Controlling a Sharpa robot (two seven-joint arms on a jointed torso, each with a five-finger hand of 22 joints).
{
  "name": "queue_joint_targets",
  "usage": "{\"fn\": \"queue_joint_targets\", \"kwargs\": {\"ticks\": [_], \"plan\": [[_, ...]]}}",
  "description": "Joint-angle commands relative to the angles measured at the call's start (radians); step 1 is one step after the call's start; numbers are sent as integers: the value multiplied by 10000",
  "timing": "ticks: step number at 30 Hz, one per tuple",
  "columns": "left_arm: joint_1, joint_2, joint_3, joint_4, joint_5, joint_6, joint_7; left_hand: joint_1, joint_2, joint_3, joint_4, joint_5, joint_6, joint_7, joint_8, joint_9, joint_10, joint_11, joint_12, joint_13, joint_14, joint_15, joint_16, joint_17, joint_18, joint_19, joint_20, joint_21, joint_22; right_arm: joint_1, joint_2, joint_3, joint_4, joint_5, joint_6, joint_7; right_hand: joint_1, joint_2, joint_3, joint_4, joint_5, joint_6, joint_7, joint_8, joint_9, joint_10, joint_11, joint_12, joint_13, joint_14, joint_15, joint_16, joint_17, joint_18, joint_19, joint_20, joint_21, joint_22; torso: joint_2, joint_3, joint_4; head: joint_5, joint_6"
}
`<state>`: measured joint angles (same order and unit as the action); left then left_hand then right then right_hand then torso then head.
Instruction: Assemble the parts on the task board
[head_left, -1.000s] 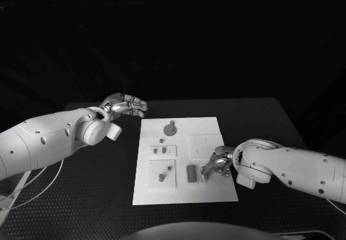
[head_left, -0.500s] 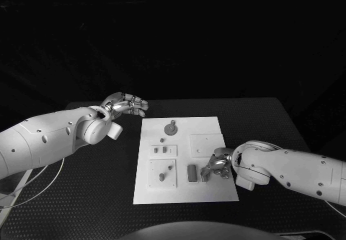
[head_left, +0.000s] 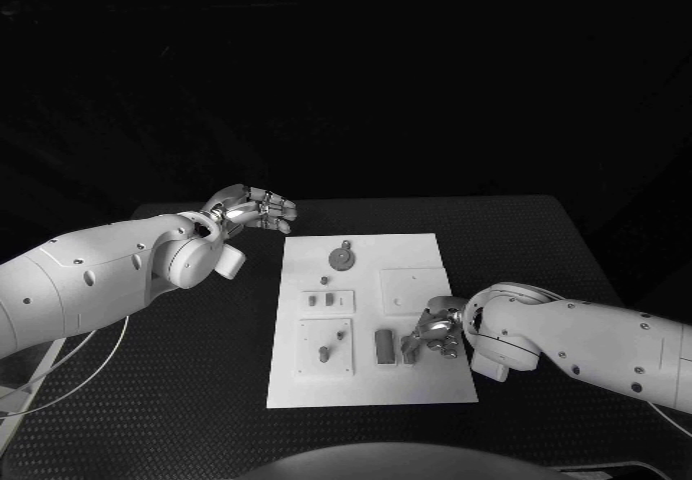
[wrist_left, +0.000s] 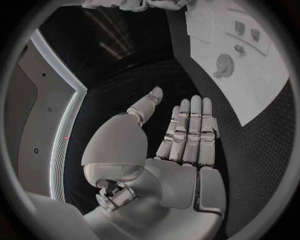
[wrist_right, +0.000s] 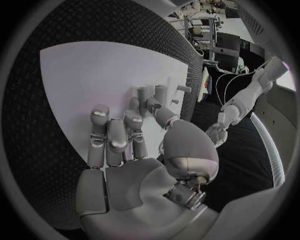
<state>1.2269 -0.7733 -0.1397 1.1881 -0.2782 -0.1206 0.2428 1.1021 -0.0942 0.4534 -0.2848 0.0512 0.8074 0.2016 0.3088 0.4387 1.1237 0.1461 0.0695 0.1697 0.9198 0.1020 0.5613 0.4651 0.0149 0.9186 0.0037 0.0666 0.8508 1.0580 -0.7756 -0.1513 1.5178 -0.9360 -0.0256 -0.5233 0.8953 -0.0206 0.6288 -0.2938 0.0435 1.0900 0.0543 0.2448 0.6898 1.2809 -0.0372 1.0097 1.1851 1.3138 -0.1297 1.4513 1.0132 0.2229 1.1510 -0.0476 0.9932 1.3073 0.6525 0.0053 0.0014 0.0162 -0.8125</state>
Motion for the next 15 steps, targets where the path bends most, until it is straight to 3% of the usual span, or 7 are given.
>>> {"fn": "queue_joint_targets", "kwargs": {"ticks": [1, 15], "plan": [[10, 2, 6, 28, 56, 150, 100, -121, -6, -54, -23, 42, -76, -7, 54, -16, -79, 12, 38, -17, 38, 32, -60, 18, 13, -40, 16, 40, -12, -25, 13, -4, -24, -132, -15, 112, 96, 185, -57, -7, 54, -93, 145, 17, 6, 28, -47, -32, 4, 17, -83, 4, -9, 389, 1, -83, 27, 139, -1, -3, 2, 1, 0], [10, 3, 6, 29, 56, 157, 92, -123, -2, -54, -23, 43, -76, -7, 56, -17, -79, 12, 38, -17, 39, 33, -69, 32, 14, -41, 16, 41, -12, -35, 32, -4, -48, -223, -275, 201, 85, 181, -70, -7, 53, -100, 148, 10, 4, 24, -44, -34, 5, 9, -86, 1, -21, 389, 2, -82, 27, 137, -1, -4, 4, -3, 16]]}}
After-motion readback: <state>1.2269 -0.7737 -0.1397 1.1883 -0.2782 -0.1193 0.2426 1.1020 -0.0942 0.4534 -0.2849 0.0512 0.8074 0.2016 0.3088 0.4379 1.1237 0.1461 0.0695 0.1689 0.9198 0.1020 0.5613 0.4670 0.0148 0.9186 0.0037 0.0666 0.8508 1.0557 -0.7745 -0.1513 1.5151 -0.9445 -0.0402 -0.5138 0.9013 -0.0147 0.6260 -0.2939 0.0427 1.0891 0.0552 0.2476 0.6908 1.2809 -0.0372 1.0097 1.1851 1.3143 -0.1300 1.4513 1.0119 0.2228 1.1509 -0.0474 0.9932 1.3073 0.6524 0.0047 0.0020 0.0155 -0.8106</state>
